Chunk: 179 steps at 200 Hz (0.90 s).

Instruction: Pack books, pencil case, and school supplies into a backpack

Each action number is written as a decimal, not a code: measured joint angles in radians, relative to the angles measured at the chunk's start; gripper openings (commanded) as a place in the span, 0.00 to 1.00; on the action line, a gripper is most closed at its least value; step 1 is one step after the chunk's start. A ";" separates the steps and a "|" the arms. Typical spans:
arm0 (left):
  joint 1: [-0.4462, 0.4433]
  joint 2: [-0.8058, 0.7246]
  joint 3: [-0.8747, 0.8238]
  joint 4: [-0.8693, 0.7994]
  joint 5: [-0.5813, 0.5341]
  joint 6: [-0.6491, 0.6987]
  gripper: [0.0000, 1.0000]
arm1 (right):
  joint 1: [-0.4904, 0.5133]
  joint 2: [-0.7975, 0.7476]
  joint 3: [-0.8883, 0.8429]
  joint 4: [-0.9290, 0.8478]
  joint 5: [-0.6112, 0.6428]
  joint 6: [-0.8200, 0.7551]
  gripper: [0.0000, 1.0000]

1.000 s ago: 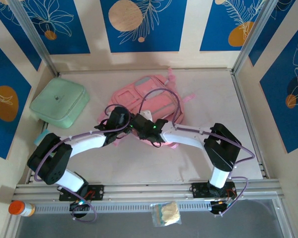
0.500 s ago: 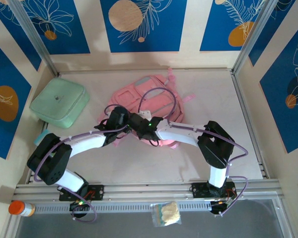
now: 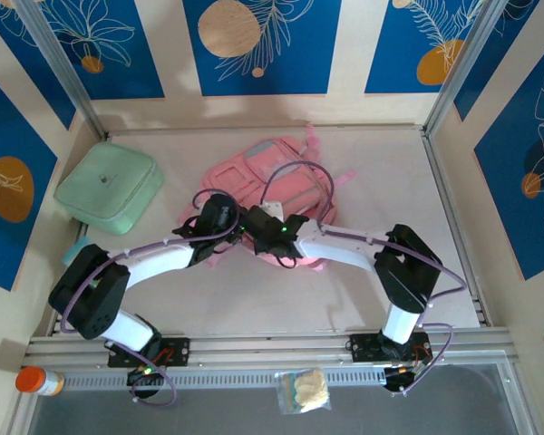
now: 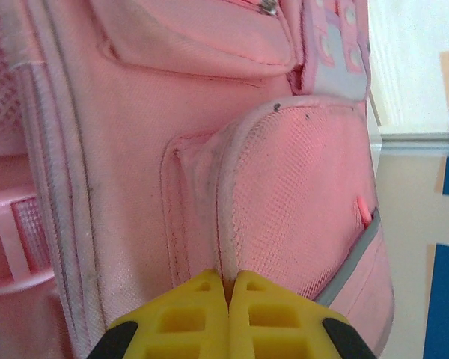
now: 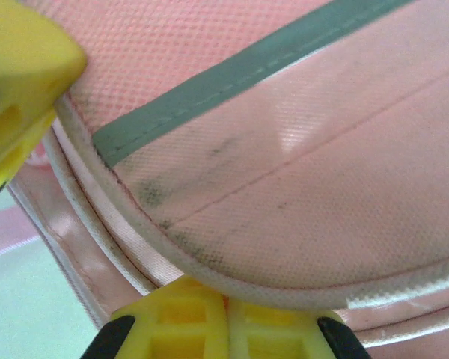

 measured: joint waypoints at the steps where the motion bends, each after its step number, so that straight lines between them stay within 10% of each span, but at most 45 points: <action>1: 0.000 0.000 0.001 -0.001 0.001 0.001 0.00 | -0.001 -0.002 -0.001 0.000 -0.001 0.001 0.00; 179: 0.004 -0.016 0.066 -0.180 0.005 0.140 0.00 | -0.124 -0.221 -0.190 -0.008 -0.180 0.049 0.00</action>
